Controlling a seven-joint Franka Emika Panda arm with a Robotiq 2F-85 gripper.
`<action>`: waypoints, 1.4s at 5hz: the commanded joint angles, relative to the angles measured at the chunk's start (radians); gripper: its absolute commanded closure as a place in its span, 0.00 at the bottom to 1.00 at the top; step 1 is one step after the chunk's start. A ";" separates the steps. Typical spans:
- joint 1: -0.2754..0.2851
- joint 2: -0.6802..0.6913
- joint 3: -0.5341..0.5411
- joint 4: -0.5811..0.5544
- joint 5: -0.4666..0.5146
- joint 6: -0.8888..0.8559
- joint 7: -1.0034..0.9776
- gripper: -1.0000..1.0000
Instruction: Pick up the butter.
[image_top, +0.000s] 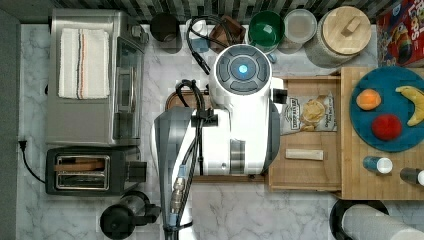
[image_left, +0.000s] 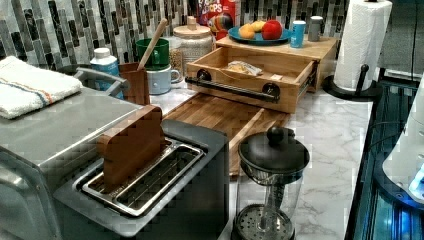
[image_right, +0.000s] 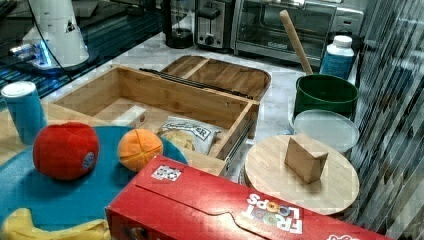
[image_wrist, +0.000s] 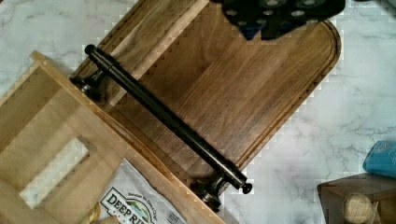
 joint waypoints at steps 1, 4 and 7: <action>-0.003 0.000 0.003 0.000 0.000 0.004 0.001 1.00; -0.053 -0.029 -0.045 -0.060 -0.060 0.043 -0.193 1.00; -0.133 -0.067 -0.124 -0.242 -0.073 0.247 -0.303 1.00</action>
